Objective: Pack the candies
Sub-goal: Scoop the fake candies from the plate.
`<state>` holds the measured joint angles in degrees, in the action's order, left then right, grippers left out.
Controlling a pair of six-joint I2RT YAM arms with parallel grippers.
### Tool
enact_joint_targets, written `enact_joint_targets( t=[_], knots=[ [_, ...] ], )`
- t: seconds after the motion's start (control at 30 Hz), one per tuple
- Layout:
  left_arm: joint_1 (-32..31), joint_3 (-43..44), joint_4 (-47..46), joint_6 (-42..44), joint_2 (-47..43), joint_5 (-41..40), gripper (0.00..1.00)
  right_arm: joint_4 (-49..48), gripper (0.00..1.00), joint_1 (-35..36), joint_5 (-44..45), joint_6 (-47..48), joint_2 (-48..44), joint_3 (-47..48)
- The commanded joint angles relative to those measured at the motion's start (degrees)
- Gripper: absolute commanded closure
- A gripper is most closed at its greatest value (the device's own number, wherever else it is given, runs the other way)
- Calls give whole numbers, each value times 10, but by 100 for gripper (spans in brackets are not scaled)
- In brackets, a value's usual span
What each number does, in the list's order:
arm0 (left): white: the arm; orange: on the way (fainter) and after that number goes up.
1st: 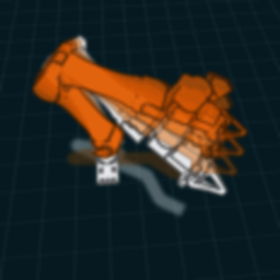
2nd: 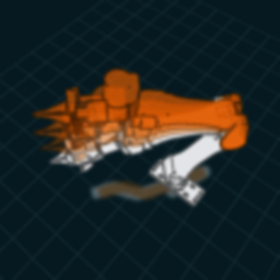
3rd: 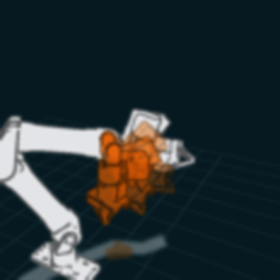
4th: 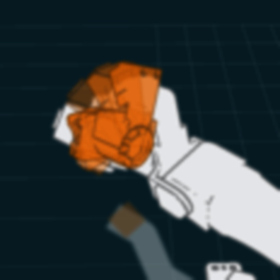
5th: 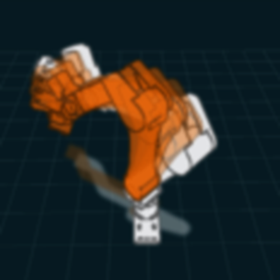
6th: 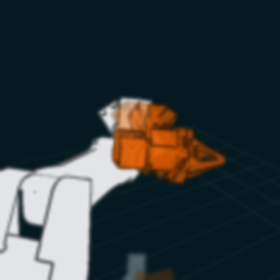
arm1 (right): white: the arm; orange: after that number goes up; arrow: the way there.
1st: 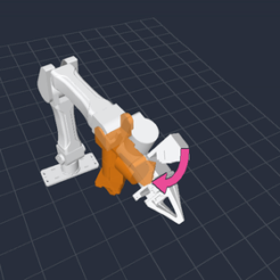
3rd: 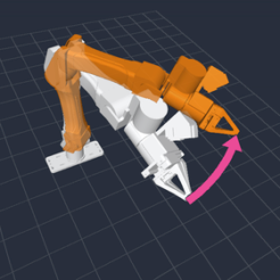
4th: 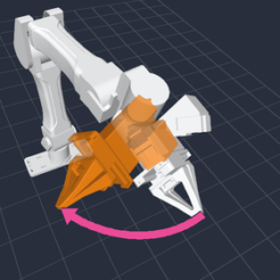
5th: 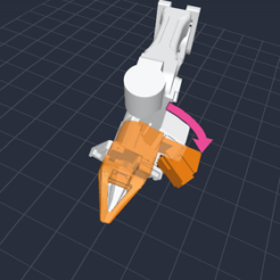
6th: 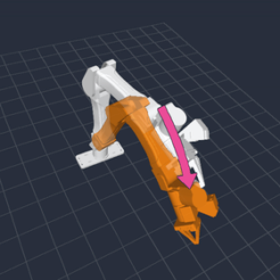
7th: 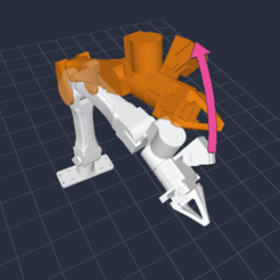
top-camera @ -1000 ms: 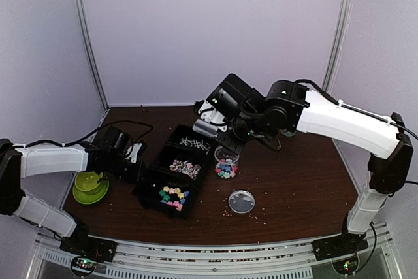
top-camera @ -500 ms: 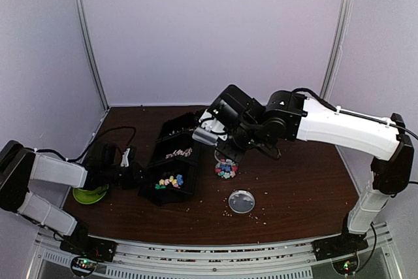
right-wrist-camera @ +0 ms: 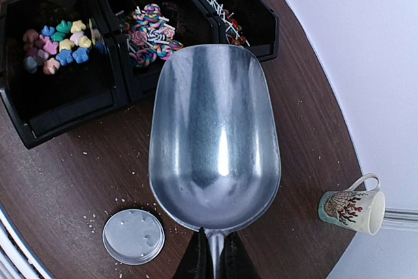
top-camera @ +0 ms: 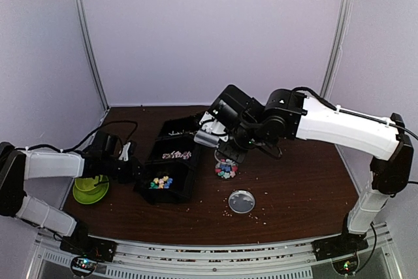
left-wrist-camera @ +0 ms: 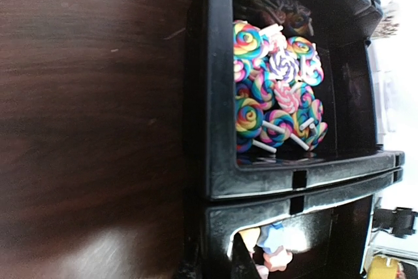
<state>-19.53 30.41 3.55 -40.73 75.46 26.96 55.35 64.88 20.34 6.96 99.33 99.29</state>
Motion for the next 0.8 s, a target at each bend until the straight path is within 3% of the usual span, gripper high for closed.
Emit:
enact_joint_targets(
  t=[0.0, 0.57, 0.77],
  knots=[
    [3, 79, 102, 82, -49, -22, 100, 39, 100, -3, 1, 20, 30, 48],
    [-19, 176, 274, 224, 6, -48, 100, 165, 100, 4, -36, 69, 181, 220],
    [-32, 221, 315, 270, 33, -83, 100, 184, 100, 13, -25, 73, 225, 229]
  ],
)
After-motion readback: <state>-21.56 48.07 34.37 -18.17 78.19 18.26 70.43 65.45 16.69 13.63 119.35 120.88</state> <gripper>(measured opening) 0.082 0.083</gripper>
